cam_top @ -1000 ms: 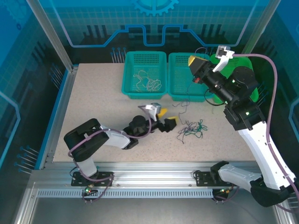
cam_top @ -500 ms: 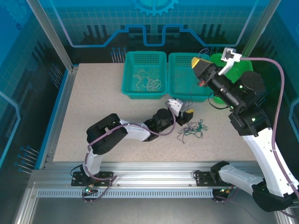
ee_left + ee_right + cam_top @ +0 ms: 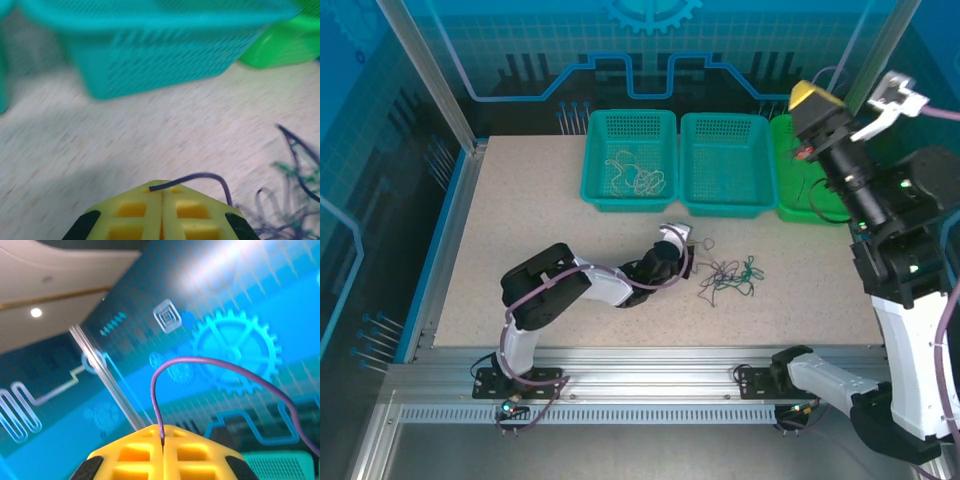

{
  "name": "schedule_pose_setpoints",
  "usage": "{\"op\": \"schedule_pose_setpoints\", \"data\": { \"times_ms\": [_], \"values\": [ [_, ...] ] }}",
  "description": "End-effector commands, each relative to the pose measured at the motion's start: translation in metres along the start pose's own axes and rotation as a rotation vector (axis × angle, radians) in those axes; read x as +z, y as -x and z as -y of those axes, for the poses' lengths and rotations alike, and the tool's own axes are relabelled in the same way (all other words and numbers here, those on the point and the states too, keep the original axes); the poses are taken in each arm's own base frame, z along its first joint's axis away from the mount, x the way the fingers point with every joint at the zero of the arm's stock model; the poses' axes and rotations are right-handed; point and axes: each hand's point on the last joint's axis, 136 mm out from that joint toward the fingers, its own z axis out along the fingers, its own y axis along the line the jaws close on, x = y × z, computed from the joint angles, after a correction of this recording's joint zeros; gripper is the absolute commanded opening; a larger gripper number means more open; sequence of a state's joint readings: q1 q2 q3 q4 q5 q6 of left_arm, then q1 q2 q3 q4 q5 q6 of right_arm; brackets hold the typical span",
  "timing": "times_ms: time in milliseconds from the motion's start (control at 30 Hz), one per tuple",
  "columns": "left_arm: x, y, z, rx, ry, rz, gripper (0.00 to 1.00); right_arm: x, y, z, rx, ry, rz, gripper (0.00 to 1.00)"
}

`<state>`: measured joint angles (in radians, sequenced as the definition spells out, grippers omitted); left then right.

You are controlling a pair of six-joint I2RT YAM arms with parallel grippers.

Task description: Untangle the cables

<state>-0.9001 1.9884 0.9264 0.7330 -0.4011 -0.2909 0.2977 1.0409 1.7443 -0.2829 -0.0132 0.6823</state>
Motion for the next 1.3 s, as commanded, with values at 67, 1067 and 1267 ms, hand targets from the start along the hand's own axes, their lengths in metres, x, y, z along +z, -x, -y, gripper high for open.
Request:
{"op": "schedule_pose_setpoints", "data": {
  "times_ms": [67, 1067, 1267],
  "values": [
    [-0.018, 0.024, -0.013, -0.105, 0.012, 0.056, 0.02, 0.020, 0.018, -0.002, -0.024, 0.000, 0.035, 0.00],
    [-0.227, 0.112, -0.052, 0.026, 0.020, 0.108, 0.84, 0.197, -0.280, 0.274, 0.070, -0.578, -0.538, 0.00],
    [-0.221, 0.101, -0.059, 0.007, 0.044, 0.077, 0.84, 0.157, -0.324, 0.344, 0.082, -0.810, -0.619, 0.04]
  ]
}}
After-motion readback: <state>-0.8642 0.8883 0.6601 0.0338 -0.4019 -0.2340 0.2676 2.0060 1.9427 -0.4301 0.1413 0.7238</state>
